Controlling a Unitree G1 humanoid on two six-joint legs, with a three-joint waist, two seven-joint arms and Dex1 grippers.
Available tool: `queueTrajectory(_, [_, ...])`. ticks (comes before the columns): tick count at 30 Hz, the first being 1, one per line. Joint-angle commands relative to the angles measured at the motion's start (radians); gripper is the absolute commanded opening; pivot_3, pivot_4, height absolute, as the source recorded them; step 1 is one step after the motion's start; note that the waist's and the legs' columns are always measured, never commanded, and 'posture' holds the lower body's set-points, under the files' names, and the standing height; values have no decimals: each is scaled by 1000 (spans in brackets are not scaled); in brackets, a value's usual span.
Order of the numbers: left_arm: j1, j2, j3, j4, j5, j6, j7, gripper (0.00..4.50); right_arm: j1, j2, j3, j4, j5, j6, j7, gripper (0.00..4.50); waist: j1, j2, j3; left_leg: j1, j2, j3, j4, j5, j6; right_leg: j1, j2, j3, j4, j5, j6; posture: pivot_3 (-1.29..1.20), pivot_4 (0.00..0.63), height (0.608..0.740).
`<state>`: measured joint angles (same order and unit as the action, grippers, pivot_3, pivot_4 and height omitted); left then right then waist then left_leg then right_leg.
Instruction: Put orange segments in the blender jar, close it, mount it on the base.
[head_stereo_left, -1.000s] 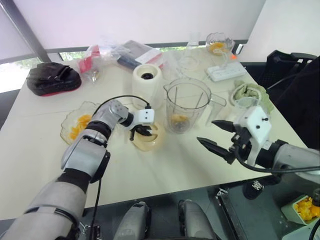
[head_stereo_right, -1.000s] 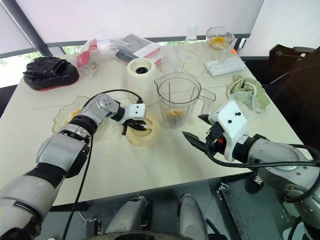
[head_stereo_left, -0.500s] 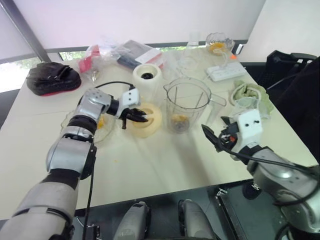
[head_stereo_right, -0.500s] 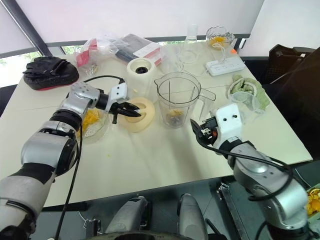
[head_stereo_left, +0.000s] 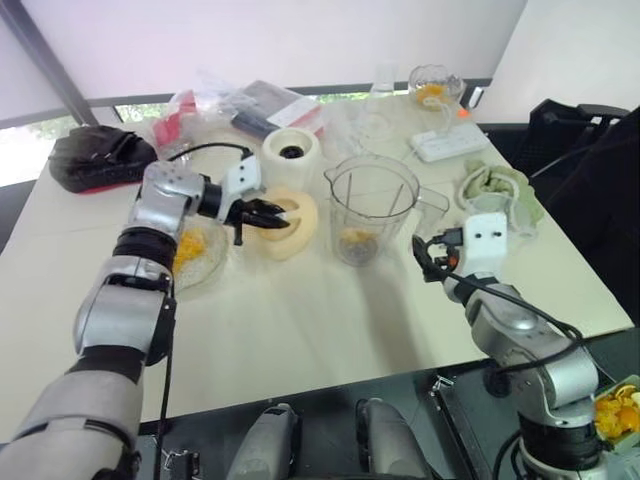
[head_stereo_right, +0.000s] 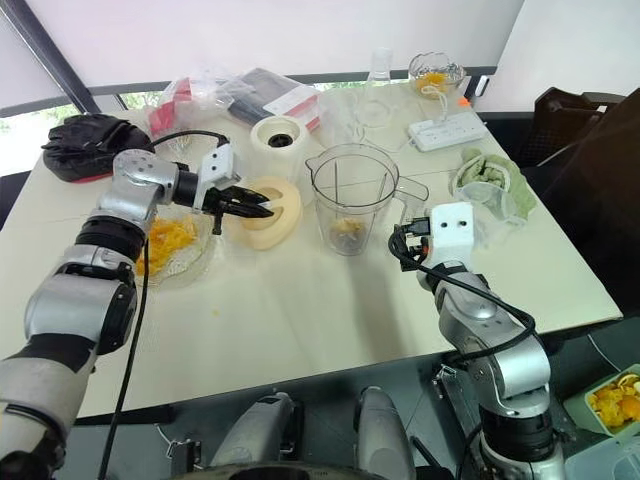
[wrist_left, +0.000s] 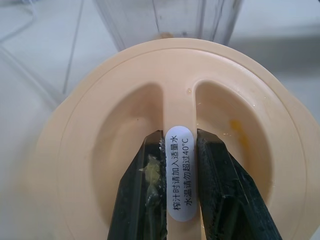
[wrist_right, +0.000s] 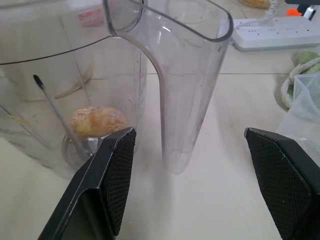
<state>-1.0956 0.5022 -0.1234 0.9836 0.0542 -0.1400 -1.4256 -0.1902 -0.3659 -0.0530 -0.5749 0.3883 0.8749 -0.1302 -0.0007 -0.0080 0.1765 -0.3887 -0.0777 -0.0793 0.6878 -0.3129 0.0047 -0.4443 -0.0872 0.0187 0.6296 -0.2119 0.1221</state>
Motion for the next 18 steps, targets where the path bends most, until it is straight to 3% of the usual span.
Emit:
queueTrajectory(1, [18, 22, 21, -58, -30, 16, 8, 256, -40, 28, 11, 42, -64, -78, 7, 3592, -8, 0, 0, 0, 0, 0, 0, 0, 0, 0, 0, 0, 0, 0, 0, 0, 150, 740])
queueTrajectory(18, [99, 92, 31, -241, -87, 117, 41, 256, -152, 172, 21, 328, -220, -293, 38, 3592, -17, 1, 0, 0, 0, 0, -1, 4, -6, -1, 0, 0, 1, 0, 0, 0, 150, 740])
